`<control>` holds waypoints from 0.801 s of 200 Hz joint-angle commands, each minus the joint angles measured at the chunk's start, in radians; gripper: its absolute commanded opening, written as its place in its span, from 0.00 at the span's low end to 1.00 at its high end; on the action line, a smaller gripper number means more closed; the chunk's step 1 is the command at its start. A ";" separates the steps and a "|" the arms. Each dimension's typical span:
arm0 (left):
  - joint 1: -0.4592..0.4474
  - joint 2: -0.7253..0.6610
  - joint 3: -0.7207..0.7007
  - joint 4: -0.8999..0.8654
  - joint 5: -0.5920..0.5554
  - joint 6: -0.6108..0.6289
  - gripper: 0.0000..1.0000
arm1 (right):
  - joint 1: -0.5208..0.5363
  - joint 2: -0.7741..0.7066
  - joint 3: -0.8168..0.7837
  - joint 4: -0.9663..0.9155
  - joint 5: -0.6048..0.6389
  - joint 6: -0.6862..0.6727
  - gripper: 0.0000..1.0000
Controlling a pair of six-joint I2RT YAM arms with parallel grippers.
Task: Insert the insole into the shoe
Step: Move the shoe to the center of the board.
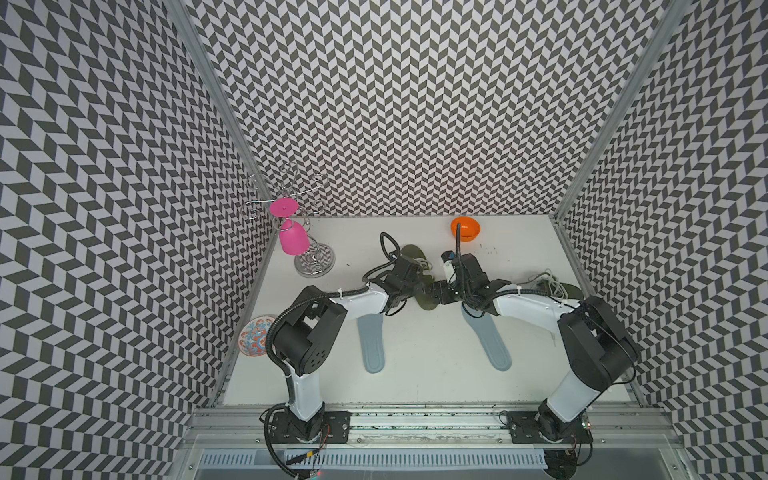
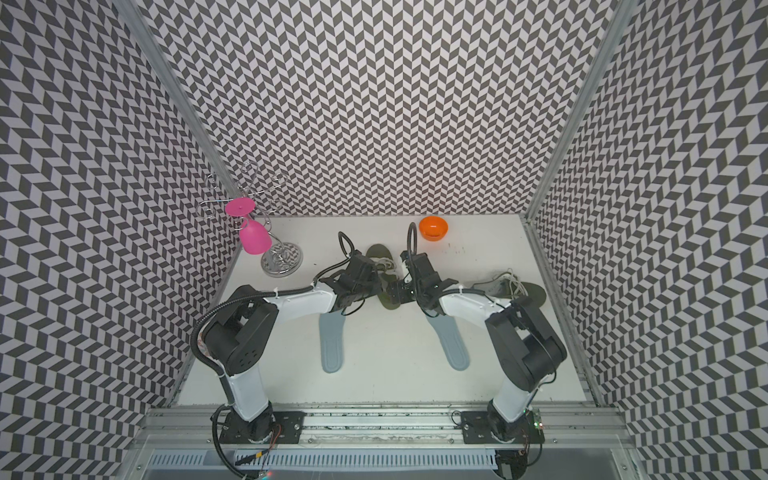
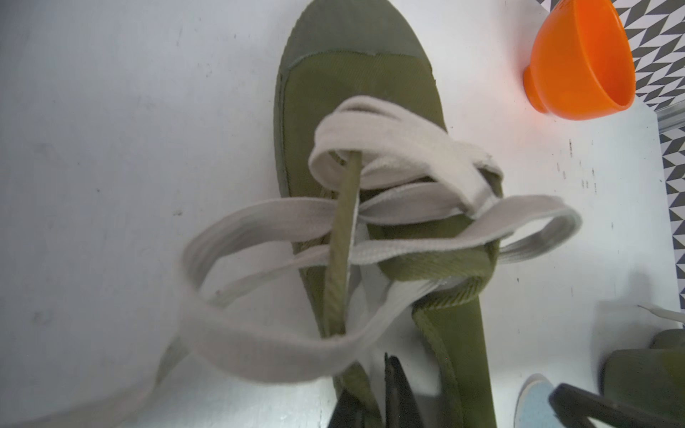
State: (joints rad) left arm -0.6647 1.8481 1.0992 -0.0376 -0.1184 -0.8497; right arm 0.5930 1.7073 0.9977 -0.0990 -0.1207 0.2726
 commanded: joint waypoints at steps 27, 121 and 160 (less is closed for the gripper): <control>-0.033 -0.070 -0.060 0.072 0.020 -0.010 0.13 | 0.037 0.117 0.067 -0.003 0.091 0.014 0.83; -0.052 -0.094 -0.099 0.081 0.017 0.047 0.07 | -0.009 0.127 0.139 0.009 0.105 0.008 0.83; -0.052 -0.116 -0.107 0.104 0.048 0.070 0.07 | -0.007 0.229 0.192 0.003 0.085 -0.031 0.83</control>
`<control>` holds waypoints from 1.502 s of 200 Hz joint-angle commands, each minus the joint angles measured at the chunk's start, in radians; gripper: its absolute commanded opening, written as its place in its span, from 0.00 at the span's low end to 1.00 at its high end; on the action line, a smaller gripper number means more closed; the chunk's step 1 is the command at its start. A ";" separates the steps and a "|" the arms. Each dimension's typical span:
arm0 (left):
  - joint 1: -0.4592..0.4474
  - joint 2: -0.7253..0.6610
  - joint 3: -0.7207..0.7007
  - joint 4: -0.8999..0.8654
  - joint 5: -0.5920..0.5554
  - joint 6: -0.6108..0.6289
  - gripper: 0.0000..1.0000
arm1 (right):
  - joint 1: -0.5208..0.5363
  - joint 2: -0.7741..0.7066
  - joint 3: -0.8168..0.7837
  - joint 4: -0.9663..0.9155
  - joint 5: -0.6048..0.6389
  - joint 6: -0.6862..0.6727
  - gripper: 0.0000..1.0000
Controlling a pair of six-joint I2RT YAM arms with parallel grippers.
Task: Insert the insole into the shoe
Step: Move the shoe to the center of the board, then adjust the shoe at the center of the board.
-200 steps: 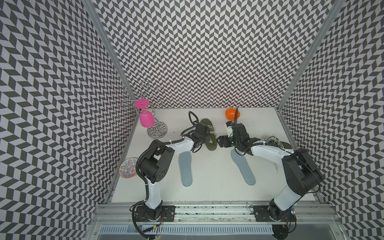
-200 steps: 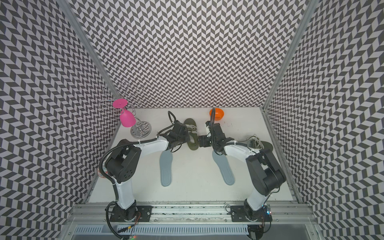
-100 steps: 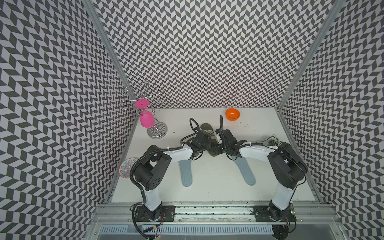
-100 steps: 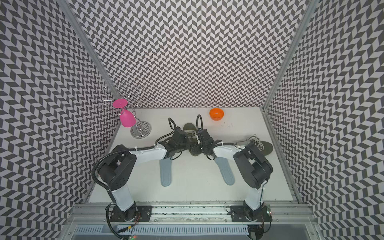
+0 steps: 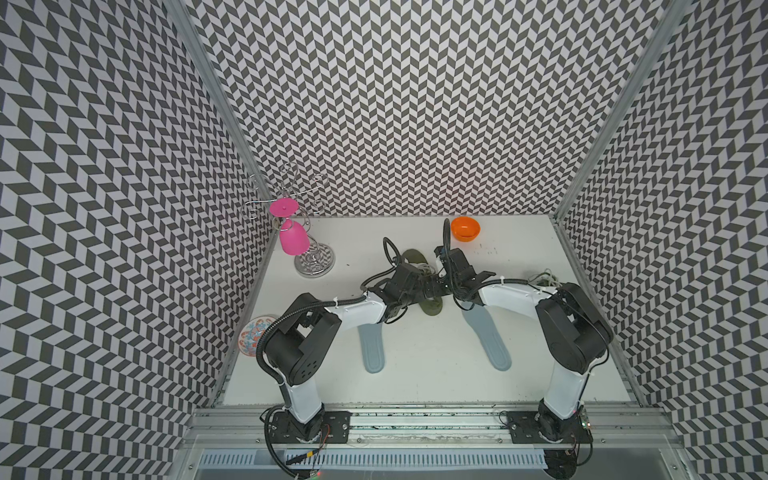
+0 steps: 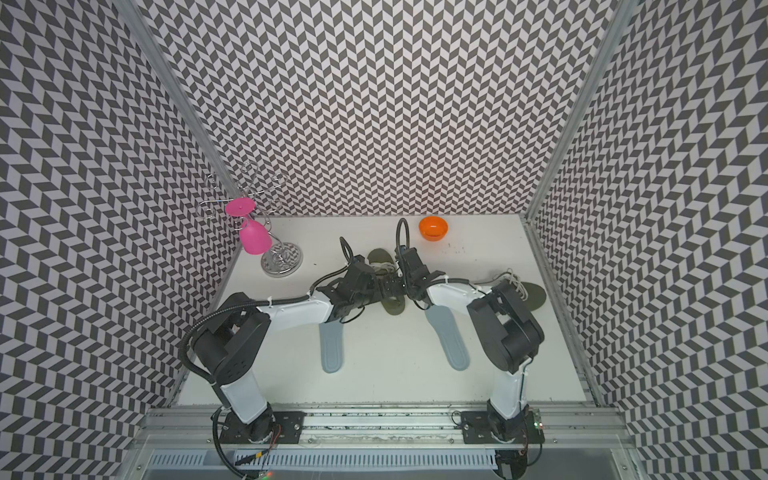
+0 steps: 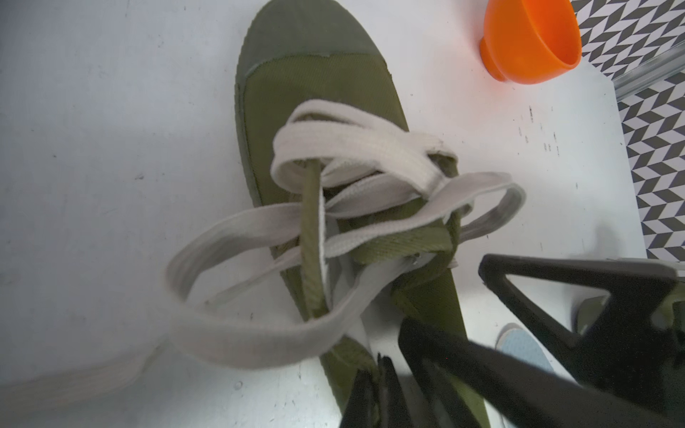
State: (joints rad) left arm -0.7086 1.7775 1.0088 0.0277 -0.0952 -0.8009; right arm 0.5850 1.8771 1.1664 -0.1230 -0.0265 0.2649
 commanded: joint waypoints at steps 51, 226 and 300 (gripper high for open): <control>0.004 -0.095 -0.049 0.082 0.074 0.044 0.05 | 0.004 0.099 0.027 0.055 0.077 -0.009 0.84; 0.047 -0.047 -0.030 -0.076 -0.026 0.009 0.27 | -0.068 -0.024 -0.123 0.190 -0.069 0.024 0.32; 0.049 0.047 0.125 -0.155 -0.045 0.028 0.57 | -0.068 -0.043 -0.148 0.239 -0.124 0.035 0.26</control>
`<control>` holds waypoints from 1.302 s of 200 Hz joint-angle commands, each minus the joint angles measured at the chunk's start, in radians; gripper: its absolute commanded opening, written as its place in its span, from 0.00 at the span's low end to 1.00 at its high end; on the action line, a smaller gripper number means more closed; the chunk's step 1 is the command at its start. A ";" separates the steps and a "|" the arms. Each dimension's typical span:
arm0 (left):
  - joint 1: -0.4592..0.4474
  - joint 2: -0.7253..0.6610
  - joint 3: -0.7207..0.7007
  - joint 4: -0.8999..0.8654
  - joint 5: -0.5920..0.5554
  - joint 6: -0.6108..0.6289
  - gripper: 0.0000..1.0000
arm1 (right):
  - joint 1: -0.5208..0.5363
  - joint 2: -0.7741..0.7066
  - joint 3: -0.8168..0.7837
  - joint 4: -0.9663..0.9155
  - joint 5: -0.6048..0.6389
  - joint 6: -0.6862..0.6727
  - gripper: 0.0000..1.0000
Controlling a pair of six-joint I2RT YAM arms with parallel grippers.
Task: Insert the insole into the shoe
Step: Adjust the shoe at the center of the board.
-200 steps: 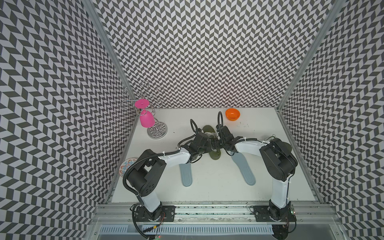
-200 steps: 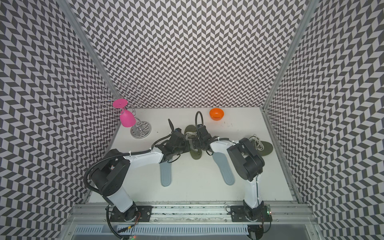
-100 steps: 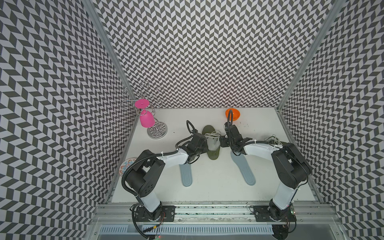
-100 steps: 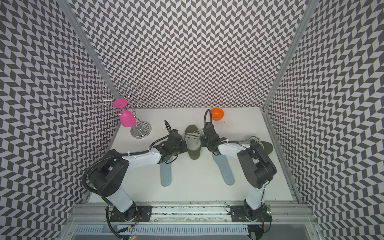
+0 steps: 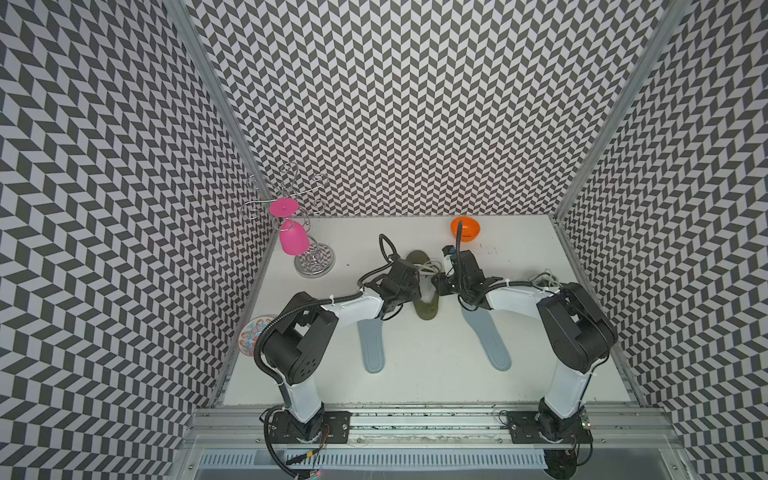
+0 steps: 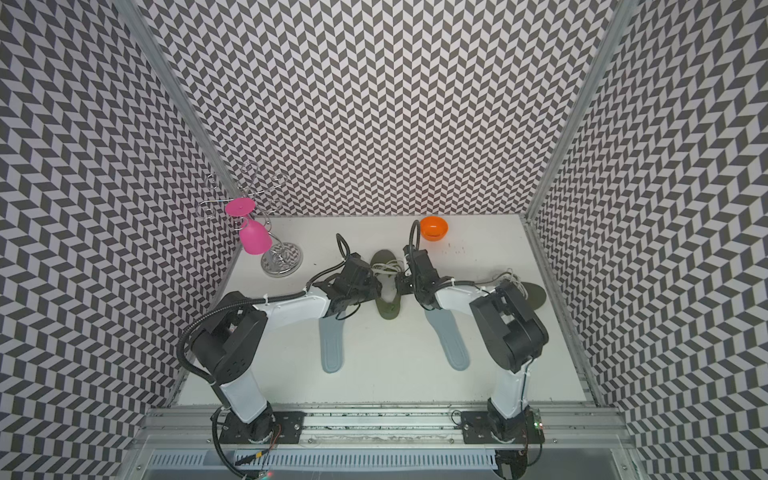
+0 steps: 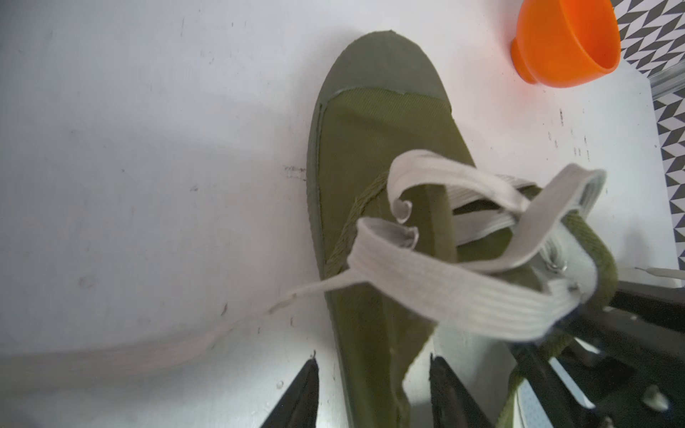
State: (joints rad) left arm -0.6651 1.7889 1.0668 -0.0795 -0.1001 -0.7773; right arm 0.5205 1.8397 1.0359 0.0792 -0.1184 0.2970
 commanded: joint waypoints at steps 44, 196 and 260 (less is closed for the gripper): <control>0.024 0.110 0.152 -0.142 -0.096 0.015 0.29 | -0.009 0.006 -0.014 0.010 0.000 0.004 0.26; -0.051 -0.085 -0.006 -0.166 -0.059 0.029 0.50 | -0.070 0.009 0.028 -0.017 -0.217 -0.174 0.27; -0.066 -0.169 0.185 -0.492 -0.200 0.375 0.80 | -0.059 -0.019 0.006 -0.069 -0.173 -0.155 0.42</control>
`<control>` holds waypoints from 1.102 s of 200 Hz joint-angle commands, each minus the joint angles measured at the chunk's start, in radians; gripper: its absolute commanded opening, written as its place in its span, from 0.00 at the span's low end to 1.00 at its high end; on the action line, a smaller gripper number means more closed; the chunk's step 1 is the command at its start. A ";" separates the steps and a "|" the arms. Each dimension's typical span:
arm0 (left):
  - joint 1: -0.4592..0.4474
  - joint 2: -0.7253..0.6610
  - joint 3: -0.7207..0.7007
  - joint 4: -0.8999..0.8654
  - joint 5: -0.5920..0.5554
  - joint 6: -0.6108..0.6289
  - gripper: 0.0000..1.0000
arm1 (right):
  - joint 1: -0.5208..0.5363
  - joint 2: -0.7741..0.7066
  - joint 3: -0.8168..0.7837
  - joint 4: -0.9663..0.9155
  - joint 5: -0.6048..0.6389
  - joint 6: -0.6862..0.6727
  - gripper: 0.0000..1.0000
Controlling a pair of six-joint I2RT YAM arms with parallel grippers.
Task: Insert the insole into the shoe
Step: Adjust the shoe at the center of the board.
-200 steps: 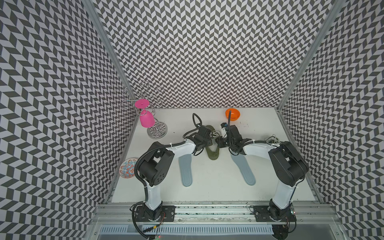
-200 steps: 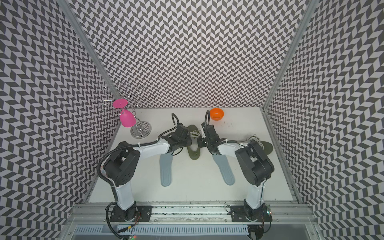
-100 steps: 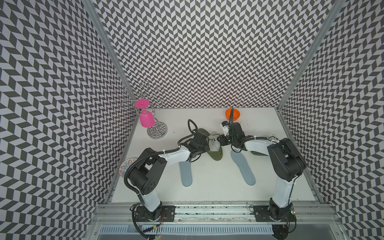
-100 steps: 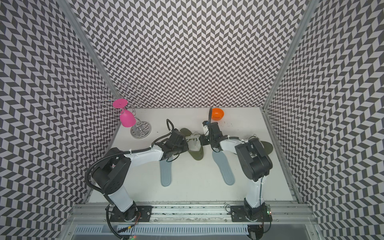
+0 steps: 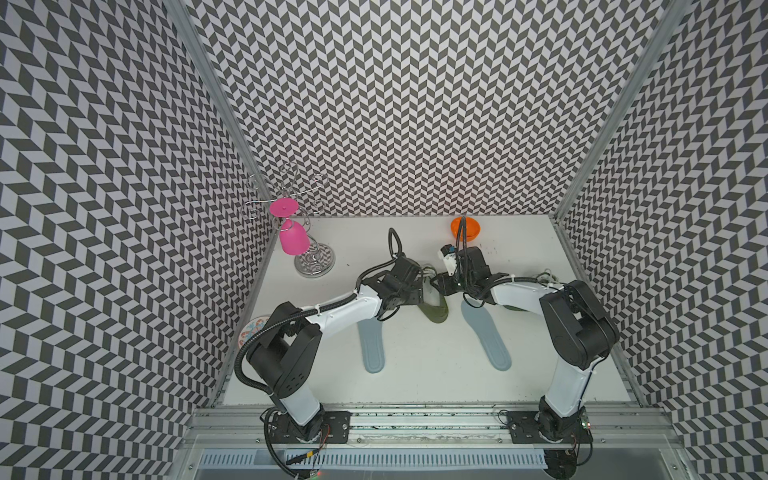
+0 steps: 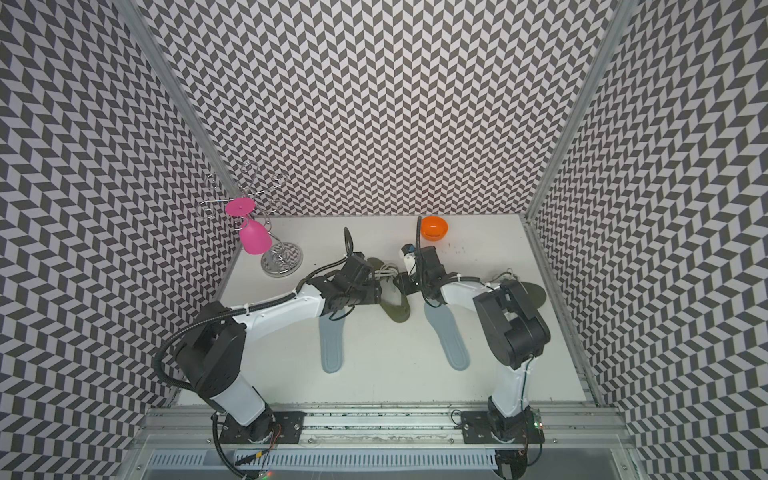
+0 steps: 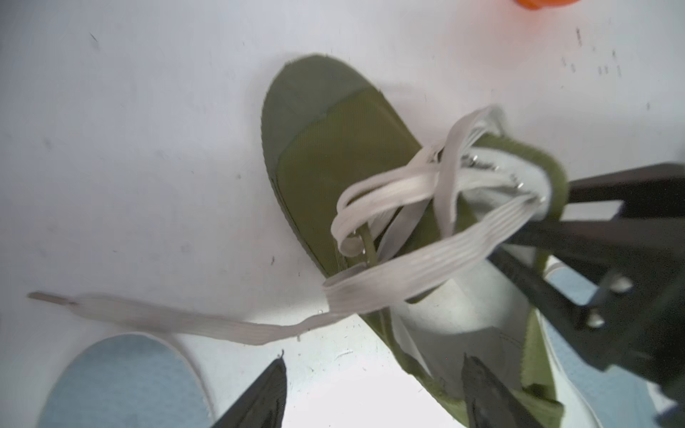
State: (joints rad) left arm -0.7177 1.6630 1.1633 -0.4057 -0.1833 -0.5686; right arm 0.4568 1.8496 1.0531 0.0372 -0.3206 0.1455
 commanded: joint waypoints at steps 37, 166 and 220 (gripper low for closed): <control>-0.023 0.030 0.196 -0.215 -0.148 0.455 0.82 | 0.004 -0.038 -0.018 -0.045 0.053 0.028 0.47; -0.021 0.399 0.485 -0.217 -0.316 0.742 0.80 | 0.003 -0.016 0.010 -0.091 0.077 0.061 0.52; 0.039 0.337 0.487 -0.209 -0.074 0.724 0.30 | 0.019 -0.061 -0.023 -0.152 0.081 0.132 0.67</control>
State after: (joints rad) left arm -0.7151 2.0556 1.6352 -0.6262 -0.3637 0.1680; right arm 0.4629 1.8439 1.0496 -0.0711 -0.2554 0.2260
